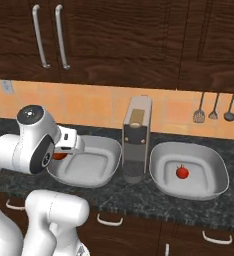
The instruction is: Place one tomato and one fish in each tupperware on the nearby counter, to pack two identical lunches.
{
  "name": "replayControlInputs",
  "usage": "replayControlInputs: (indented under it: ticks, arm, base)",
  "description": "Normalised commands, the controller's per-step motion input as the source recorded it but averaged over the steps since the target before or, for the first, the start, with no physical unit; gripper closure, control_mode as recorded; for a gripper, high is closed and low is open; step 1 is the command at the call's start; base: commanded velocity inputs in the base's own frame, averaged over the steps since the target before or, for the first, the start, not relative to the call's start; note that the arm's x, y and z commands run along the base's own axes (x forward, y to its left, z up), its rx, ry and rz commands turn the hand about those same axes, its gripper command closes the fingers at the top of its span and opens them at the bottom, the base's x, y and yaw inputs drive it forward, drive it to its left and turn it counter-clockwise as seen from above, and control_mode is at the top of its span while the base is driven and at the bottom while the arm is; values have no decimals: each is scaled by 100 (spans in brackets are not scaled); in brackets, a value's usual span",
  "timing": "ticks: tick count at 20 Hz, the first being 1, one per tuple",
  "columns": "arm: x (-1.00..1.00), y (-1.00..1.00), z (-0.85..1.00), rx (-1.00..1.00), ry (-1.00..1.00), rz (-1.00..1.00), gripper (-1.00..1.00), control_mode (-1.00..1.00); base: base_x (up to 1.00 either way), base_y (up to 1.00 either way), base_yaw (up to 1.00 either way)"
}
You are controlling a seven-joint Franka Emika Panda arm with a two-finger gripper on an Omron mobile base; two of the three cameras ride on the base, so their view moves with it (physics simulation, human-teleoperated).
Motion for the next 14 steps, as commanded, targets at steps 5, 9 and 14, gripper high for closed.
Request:
replayControlInputs:
  ticks: [5, 9, 14]
  arm:
    - [19, 0, -9, 0, 0, 0, 100, -100]
    - [88, 2, -93, 0, 0, 0, 100, -100]
    - [83, 19, -84, 0, 10, 0, 100, -100]
  base:
    - [50, 8, 0]
    - [0, 0, 0]
    - [0, 0, 0]
